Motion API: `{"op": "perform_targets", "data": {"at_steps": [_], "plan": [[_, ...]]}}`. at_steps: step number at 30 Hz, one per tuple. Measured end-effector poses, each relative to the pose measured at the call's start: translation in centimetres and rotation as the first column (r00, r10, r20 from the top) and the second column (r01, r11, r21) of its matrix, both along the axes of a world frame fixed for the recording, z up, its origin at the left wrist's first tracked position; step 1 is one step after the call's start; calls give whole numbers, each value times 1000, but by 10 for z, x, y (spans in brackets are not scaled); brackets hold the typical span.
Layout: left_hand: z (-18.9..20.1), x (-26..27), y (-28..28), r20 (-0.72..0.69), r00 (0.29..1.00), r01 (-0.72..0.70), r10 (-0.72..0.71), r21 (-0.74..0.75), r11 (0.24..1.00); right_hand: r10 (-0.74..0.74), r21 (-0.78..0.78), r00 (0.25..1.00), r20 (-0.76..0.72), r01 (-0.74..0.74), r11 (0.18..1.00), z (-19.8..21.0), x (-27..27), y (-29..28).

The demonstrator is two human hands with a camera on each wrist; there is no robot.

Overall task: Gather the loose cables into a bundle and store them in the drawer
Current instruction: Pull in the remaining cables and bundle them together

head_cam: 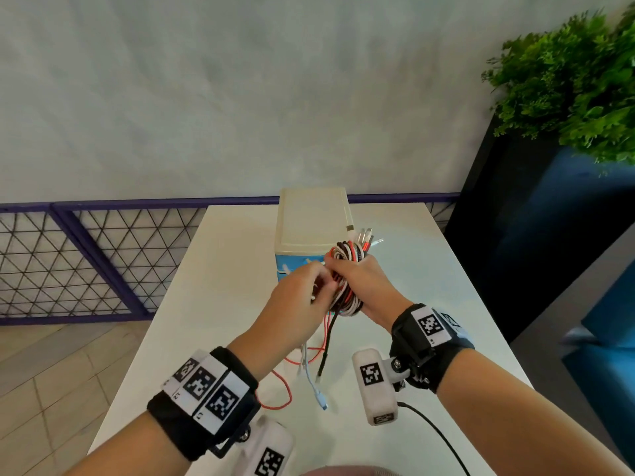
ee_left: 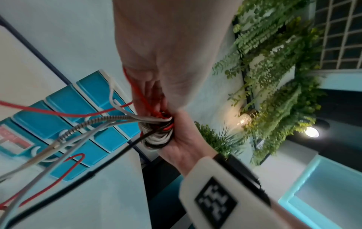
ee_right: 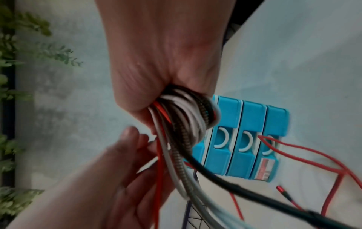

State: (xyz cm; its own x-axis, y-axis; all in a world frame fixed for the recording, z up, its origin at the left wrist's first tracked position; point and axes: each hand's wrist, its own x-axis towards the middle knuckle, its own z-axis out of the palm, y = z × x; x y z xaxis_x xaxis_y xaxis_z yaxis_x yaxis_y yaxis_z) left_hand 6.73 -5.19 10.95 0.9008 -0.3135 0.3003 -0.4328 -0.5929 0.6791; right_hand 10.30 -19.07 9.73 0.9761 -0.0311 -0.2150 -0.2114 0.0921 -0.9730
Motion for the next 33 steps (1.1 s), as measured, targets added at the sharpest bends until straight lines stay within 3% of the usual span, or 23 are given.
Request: {"op": "perform_targets", "data": {"at_steps": [3,7,11,15,20,23,26,29,31,33], "plan": [[-4,-3,-4,-187,982,7,4,62,998,-92,10,995,43,91,996,3,3,3],[-22,0,-5,-170,985,62,-35,155,986,-182,18,974,137,182,983,11,6,7],[-27,4,-2,-285,950,151,-124,74,986,-295,123,944,149,278,953,18,10,0],[-30,4,7,-467,848,243,-249,-75,967,-377,214,916,136,345,914,21,14,-8],[-36,1,19,-528,785,276,-325,-173,946,-467,385,883,53,413,825,23,24,-18],[-38,1,27,-610,677,257,-413,-330,908,-471,484,882,6,410,773,20,29,-24],[-39,1,39,-691,498,106,-525,-552,827,-432,580,901,-35,370,726,15,31,-33],[-35,5,44,-739,417,43,-529,-565,824,-364,646,930,-49,308,699,13,29,-37],[-32,11,45,-771,444,42,-456,-491,870,-306,639,951,-52,267,722,14,27,-38],[-31,20,48,-734,607,118,-305,-296,948,-223,482,975,1,195,854,17,25,-42]]}}
